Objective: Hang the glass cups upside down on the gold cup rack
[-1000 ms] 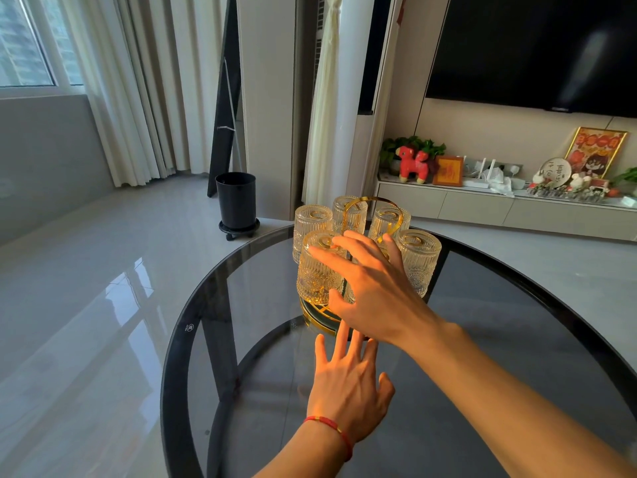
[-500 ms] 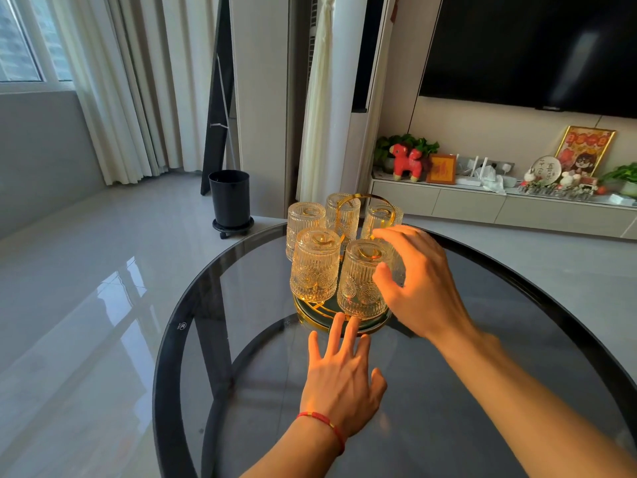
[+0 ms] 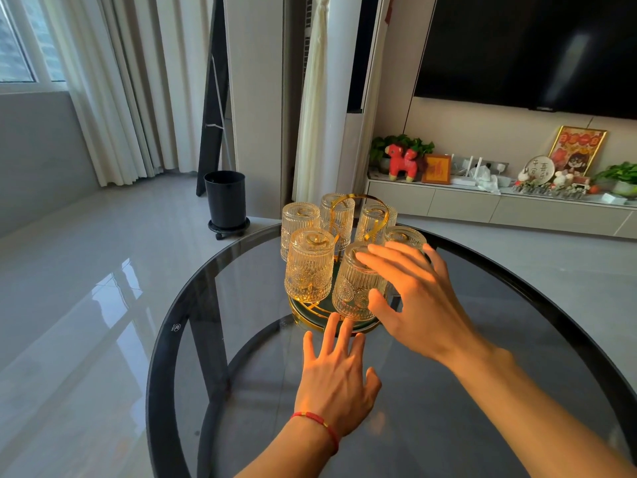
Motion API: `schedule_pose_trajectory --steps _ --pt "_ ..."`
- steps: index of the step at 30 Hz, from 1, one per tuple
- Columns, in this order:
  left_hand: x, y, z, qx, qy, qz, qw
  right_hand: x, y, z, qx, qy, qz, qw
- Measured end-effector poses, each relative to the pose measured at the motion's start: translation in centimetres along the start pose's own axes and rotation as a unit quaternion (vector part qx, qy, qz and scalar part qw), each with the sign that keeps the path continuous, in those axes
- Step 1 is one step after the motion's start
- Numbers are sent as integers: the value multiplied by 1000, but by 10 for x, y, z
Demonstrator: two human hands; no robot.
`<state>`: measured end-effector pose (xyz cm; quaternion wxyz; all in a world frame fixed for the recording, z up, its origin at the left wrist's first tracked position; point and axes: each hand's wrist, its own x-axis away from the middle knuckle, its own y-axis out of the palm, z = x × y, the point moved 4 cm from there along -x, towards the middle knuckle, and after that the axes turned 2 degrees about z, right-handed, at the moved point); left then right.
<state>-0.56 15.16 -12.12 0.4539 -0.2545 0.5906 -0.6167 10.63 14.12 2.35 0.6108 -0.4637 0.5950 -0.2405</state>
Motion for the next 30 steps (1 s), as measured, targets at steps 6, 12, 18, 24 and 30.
schedule_pose_trajectory --steps 6,12,18,24,30 --pt "1 -2 -1 1 1 1 1000 3 -1 0 8 -9 -10 1000" --pt "1 -3 0 -3 0 0 1000 3 2 2 15 -14 -15 1000" --pt "2 -4 1 6 0 6 1000 2 5 0 -7 -5 -5 1000" --pt "7 -8 2 34 3 8 999 4 10 -2 -17 1 -7 1000" --pt "23 -22 1 42 17 19 999 22 -5 -2 -58 27 45 997"
